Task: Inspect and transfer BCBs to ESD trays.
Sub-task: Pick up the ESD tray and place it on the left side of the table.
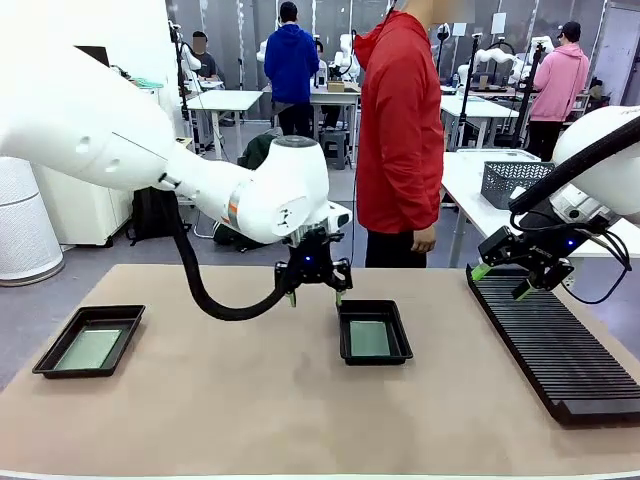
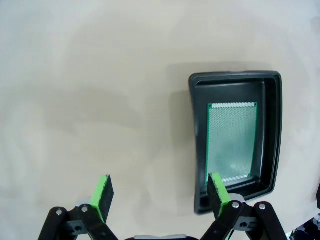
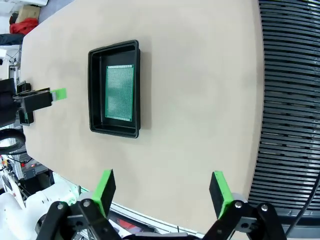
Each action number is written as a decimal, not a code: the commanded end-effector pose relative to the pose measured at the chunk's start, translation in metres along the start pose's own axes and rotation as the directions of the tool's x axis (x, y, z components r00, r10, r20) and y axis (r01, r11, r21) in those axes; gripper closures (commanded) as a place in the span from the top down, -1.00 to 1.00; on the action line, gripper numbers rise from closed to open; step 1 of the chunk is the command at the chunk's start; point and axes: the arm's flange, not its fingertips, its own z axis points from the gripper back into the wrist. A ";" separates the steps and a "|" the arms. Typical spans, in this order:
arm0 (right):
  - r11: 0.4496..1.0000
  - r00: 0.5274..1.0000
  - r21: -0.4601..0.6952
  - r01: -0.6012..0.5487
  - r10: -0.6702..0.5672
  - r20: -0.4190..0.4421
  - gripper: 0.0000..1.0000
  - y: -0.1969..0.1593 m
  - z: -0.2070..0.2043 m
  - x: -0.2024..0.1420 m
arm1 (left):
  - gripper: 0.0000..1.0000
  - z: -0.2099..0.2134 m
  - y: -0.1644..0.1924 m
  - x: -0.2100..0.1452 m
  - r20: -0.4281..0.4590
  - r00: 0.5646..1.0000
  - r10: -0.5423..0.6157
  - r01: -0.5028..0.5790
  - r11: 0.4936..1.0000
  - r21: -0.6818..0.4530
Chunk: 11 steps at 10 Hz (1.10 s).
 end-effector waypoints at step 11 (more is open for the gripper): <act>1.000 1.000 -0.011 0.020 -0.020 0.002 1.00 0.002 0.001 0.000 | 1.00 -0.067 -0.057 0.017 0.012 1.000 0.014 -0.015 0.997 0.070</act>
